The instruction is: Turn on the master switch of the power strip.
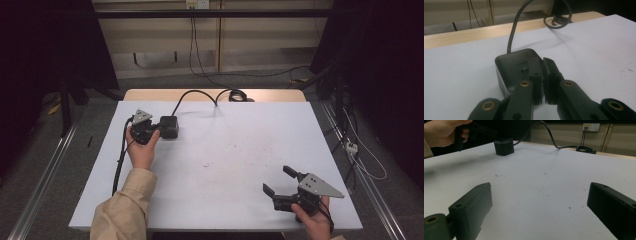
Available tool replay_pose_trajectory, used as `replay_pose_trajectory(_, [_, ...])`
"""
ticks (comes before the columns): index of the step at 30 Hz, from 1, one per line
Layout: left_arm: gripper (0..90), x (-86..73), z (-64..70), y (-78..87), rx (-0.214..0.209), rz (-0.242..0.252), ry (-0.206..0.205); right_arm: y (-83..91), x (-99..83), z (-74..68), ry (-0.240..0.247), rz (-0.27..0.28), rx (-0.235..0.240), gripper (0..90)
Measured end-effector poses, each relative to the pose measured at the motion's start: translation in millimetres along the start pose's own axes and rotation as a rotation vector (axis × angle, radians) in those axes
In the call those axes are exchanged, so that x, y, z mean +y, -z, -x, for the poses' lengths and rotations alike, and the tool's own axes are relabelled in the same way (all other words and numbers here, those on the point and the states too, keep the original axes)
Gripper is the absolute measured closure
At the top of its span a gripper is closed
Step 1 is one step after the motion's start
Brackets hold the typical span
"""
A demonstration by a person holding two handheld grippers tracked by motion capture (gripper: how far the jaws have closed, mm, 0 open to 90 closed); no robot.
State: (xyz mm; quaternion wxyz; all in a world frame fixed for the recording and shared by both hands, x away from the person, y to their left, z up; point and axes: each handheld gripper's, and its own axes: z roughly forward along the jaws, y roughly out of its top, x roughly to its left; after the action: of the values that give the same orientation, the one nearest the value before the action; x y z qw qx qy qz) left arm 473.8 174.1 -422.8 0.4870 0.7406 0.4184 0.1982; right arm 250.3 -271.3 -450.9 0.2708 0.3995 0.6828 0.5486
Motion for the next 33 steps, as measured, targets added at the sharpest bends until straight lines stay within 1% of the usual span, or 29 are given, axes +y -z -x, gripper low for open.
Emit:
replay_pose_trajectory(1, [88.5,0.4,-0.2,-1.0,0.002,-0.007,-0.008,0.0,0.0,0.0,0.001,0.0,0.0,5.5])
replay_pose_trajectory(4, [90.0,1.5,-0.3,-2.7,0.006,-0.012,-0.012,-0.2,0.0,0.0,0.0,0.0,0.001,5.5])
replay_pose_trajectory(5, [90.0,2.8,0.8,-4.9,0.005,-0.004,0.003,-0.2,0.0,-0.1,0.0,0.0,0.001,5.5])
replay_pose_trajectory(9, [90.0,5.3,1.0,-6.8,0.009,-0.002,0.006,-0.3,-0.1,0.1,-0.001,0.002,0.001,5.5])
replay_pose_trajectory(11, [90.0,7.2,0.7,-8.2,0.016,-0.009,0.001,-0.3,-0.1,0.2,-0.001,0.001,0.0,5.5])
replay_pose_trajectory(12, [90.0,8.1,-0.5,-8.1,0.019,-0.017,-0.008,-0.3,-0.2,0.4,-0.001,0.002,-0.001,5.5])
replay_pose_trajectory(13, [90.0,8.9,-1.1,-9.2,0.025,-0.018,-0.006,-0.2,-0.1,0.6,-0.002,0.002,-0.001,5.5])
replay_pose_trajectory(14, [90.0,9.4,-1.5,-9.7,0.034,-0.026,-0.015,-0.2,-0.2,0.6,-0.002,0.003,-0.001,5.5])
replay_pose_trajectory(19, [90.0,9.3,-2.7,-12.6,0.039,-0.032,-0.012,-0.3,-0.1,0.4,-0.004,0.004,0.001,5.5])
replay_pose_trajectory(20, [90.0,9.0,-3.2,-13.0,0.04,-0.04,-0.017,-0.4,-0.2,0.4,-0.005,0.004,0.002,5.5])
replay_pose_trajectory(22, [90.0,7.9,-3.8,-14.5,0.045,-0.04,-0.011,-0.4,-0.2,0.6,-0.005,0.005,0.002,5.5])
replay_pose_trajectory(24, [90.0,6.6,-4.6,-15.8,0.049,-0.05,-0.017,-0.4,-0.1,0.6,-0.006,0.005,0.001,5.5])
replay_pose_trajectory(29, [90.0,6.1,-4.5,-16.9,0.047,-0.043,-0.016,-0.4,-0.3,0.7,-0.003,0.004,0.004,5.5])
replay_pose_trajectory(33, [90.0,5.7,-4.5,-17.6,0.045,-0.046,-0.016,-0.5,-0.3,0.8,-0.004,0.003,0.004,5.5])
